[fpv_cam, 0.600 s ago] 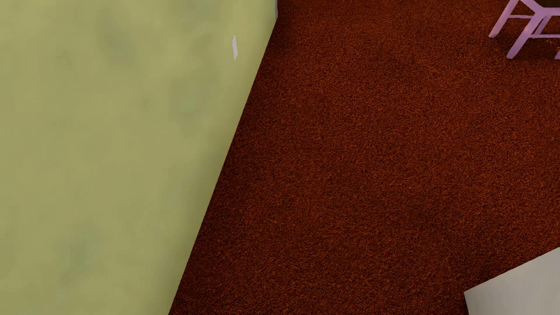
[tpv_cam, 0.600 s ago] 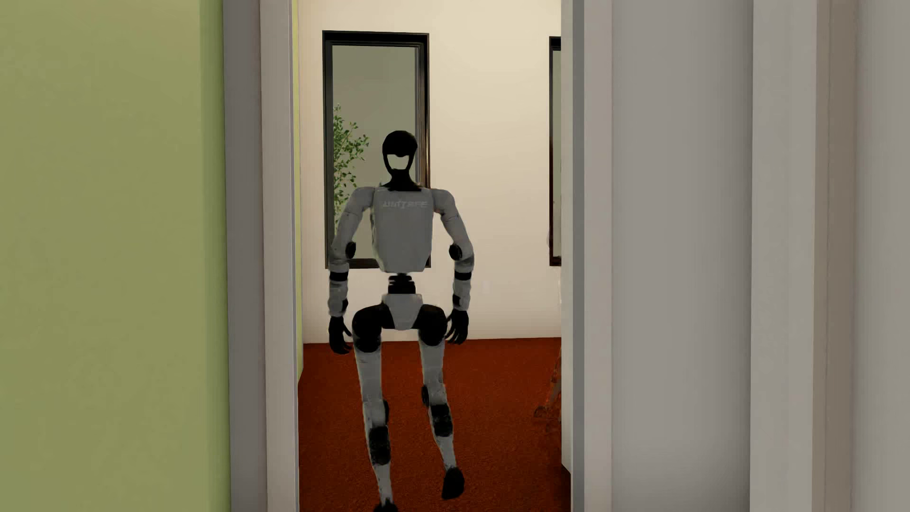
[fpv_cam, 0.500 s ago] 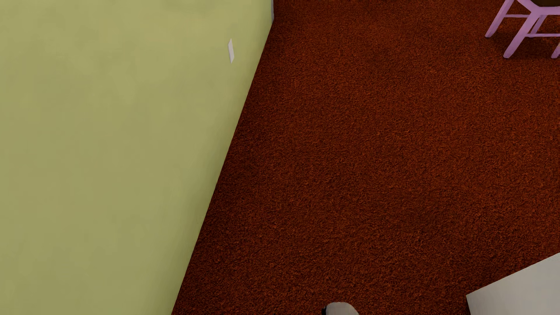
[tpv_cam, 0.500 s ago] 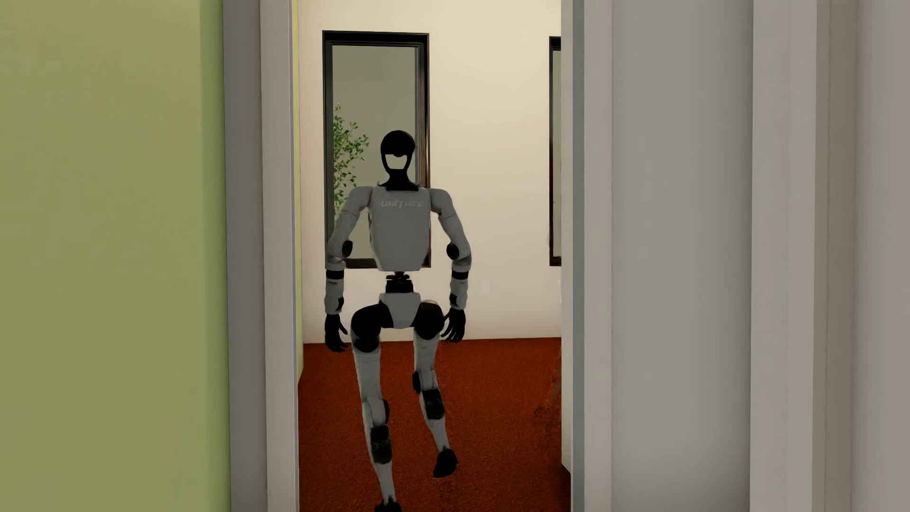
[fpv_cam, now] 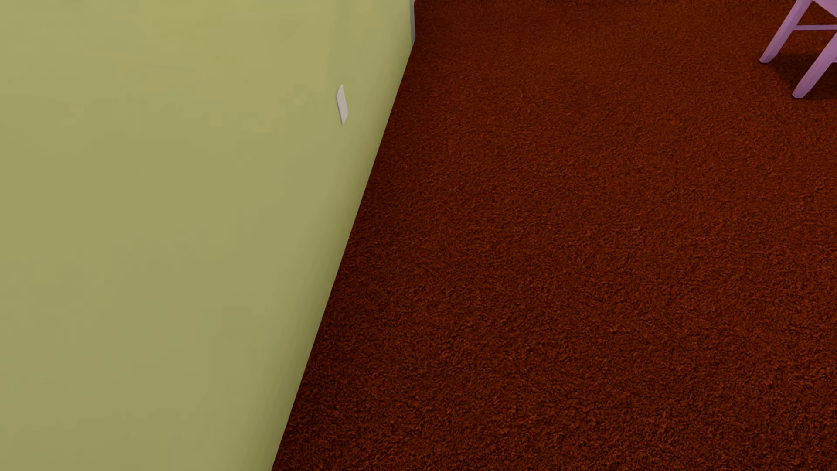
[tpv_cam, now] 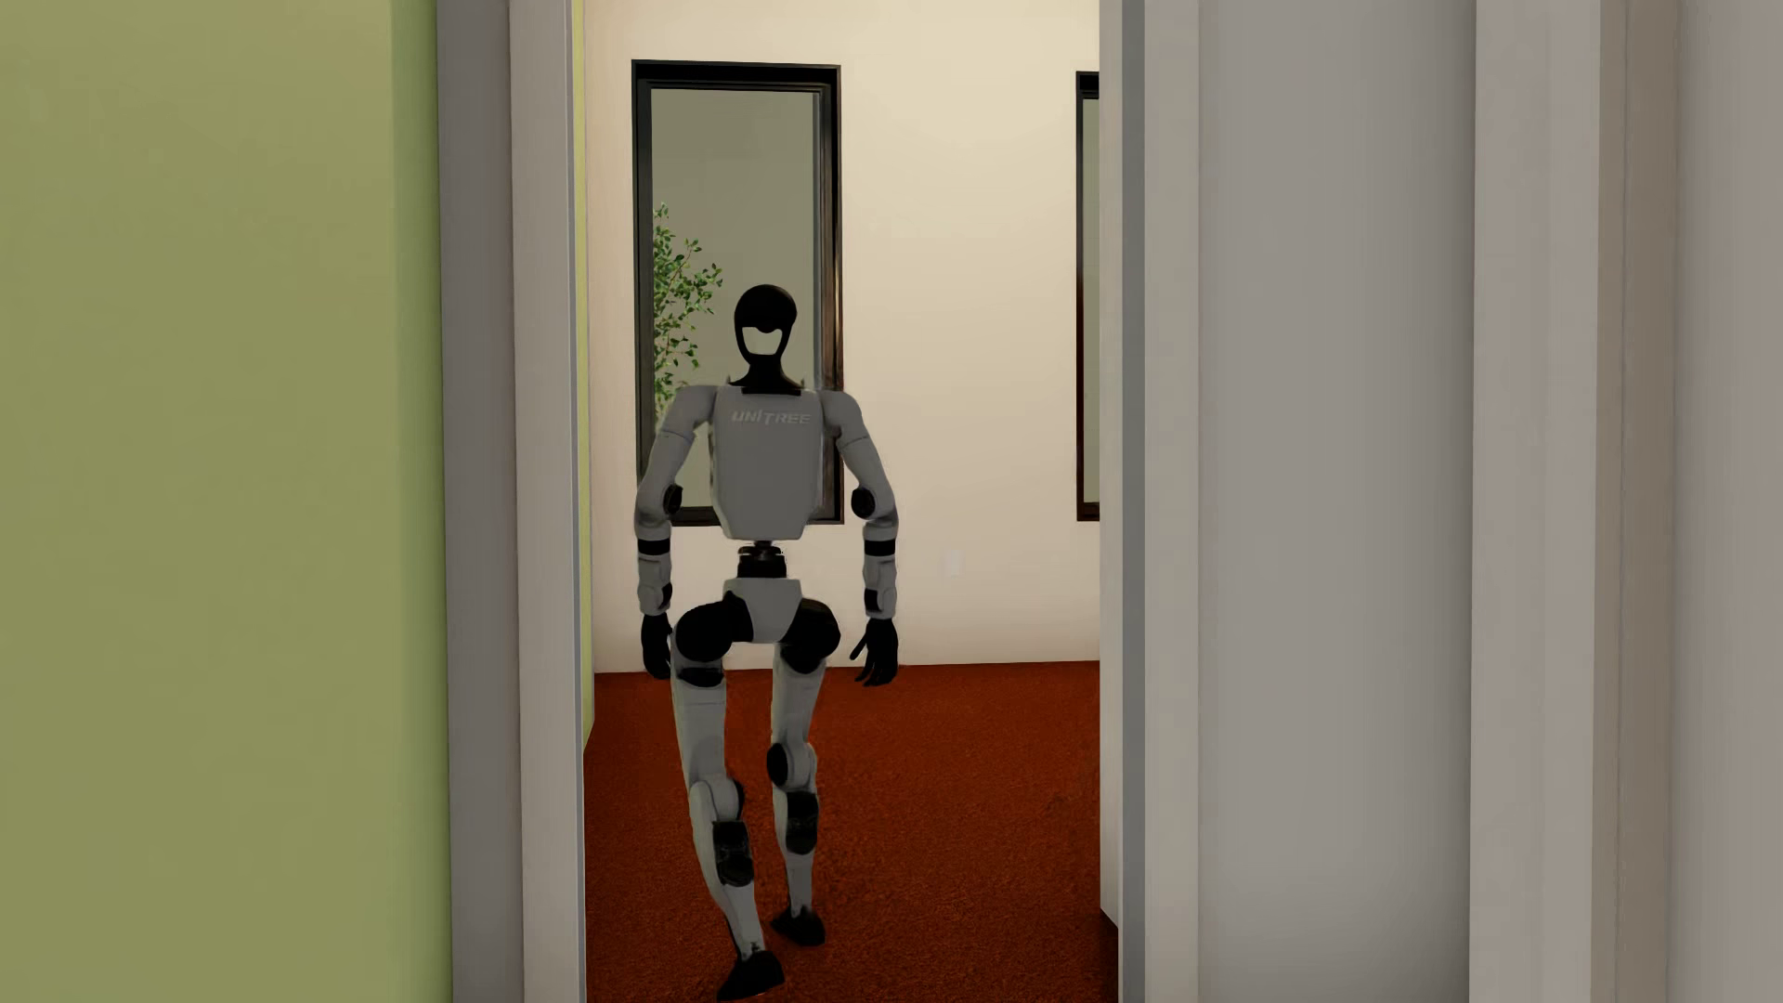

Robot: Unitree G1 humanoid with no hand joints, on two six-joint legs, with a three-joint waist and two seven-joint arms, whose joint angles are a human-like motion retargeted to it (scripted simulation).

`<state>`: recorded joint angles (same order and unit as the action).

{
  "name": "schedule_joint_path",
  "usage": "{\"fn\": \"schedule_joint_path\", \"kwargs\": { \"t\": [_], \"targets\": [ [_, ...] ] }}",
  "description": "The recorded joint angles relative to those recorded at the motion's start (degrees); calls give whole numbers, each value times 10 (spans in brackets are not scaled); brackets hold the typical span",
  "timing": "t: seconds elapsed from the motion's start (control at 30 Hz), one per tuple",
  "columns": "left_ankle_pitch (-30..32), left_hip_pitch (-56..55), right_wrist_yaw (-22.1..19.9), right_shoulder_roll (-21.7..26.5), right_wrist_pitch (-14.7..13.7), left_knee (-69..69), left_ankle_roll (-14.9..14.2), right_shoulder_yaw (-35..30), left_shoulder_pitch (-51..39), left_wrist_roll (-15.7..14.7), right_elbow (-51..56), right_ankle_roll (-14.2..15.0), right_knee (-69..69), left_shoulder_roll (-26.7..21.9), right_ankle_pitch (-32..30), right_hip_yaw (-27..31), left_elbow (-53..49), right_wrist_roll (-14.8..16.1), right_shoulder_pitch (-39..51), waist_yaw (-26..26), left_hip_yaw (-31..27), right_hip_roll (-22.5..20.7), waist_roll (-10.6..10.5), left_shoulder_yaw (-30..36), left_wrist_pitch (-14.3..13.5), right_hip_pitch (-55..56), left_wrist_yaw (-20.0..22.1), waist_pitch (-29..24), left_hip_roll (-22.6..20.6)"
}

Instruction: Circle the corner

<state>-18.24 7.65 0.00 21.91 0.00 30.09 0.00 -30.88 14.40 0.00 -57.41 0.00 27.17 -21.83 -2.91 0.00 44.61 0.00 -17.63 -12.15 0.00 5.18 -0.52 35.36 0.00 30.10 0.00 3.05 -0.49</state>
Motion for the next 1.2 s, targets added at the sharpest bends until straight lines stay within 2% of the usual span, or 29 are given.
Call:
{"fn": "schedule_joint_path", "kwargs": {
  "t": [0.03,0.1,0.13,0.2,0.23,0.3,0.4,0.43,0.47,0.53,0.63,0.67,0.73,0.8,0.87,0.9,0.93,1.0,1.03,1.13,1.2],
  "targets": [
    [32,6,0,-1,0,15,0,-8,8,0,-14,0,24,10,-14,0,2,0,3,19,0,-13,-8,-8,0,6,0,2,8],
    [117,-20,0,2,0,92,0,-30,23,0,-30,0,63,27,9,0,21,0,26,42,0,-39,-25,-9,0,-5,0,-2,26],
    [135,-73,0,7,0,168,0,42,36,0,-5,0,63,37,37,0,23,0,30,30,0,-61,-42,-28,0,-13,0,5,42],
    [116,-161,0,17,0,335,0,67,32,0,84,0,52,16,82,0,4,0,45,9,0,-80,-45,3,0,-70,0,-5,51],
    [111,-192,0,20,0,390,0,77,24,0,134,0,43,2,93,0,-4,0,49,18,0,-90,-40,10,0,-103,0,-10,59],
    [149,-249,0,19,0,428,0,99,12,0,207,0,39,-16,102,0,-1,0,61,59,0,-102,-21,-21,0,-148,0,-9,69],
    [272,-327,0,14,0,328,0,111,1,0,271,0,37,-35,121,0,11,0,88,90,0,-110,3,-102,0,-204,0,-17,61],
    [287,-344,0,14,0,271,0,110,-3,0,287,0,35,-42,130,0,13,0,92,93,0,-110,7,-111,0,-224,0,-20,55],
    [278,-357,0,16,0,213,0,107,-7,0,298,0,33,-47,138,0,14,0,92,97,0,-107,10,-111,0,-244,0,-23,50],
    [211,-362,0,21,0,96,0,93,-10,0,297,0,28,-52,154,0,14,0,85,112,0,-97,14,-96,0,-281,0,-24,42],
    [94,-338,0,16,0,-24,0,68,6,0,201,0,31,-43,174,0,13,0,69,139,0,-79,20,-92,0,-319,0,-21,36],
    [77,-329,0,13,0,-34,0,62,15,0,153,0,36,-36,179,0,15,0,62,147,0,-72,21,-91,0,-328,0,-19,33],
    [97,-322,0,10,0,-10,0,57,32,0,58,0,46,-18,170,0,28,0,43,150,0,-58,19,-81,0,-339,0,-9,22],
    [134,-330,0,9,0,36,0,66,42,0,-19,0,71,2,103,0,59,0,18,129,0,-45,22,-51,0,-333,0,1,8],
    [127,-307,0,10,0,33,0,72,45,0,-54,0,160,15,-36,0,82,0,-8,106,0,-31,28,-8,0,-279,0,9,-2],
    [120,-286,0,13,0,18,0,67,49,0,-54,0,244,15,-76,0,78,0,-16,99,0,-22,33,3,0,-227,0,11,-6],
    [112,-265,0,16,0,3,0,62,55,0,-44,0,345,11,-57,0,65,0,-20,90,0,-14,39,5,0,-170,0,10,-8],
    [99,-226,0,19,0,-11,0,59,62,0,-9,0,540,-5,84,0,39,0,-17,60,0,-5,42,4,0,-78,0,0,-10],
    [91,-207,0,17,0,-16,0,64,58,0,9,0,642,-15,133,0,39,0,-13,41,0,-4,38,6,0,-42,0,-7,-6],
    [58,-151,0,5,0,-28,0,90,32,0,54,0,545,-40,163,0,78,0,0,1,0,-7,20,7,0,36,0,-17,8],
    [40,-128,0,-1,0,-26,0,96,20,0,82,0,614,-57,165,0,95,0,7,-13,0,-5,7,-14,0,69,0,-18,12]
  ]
}}
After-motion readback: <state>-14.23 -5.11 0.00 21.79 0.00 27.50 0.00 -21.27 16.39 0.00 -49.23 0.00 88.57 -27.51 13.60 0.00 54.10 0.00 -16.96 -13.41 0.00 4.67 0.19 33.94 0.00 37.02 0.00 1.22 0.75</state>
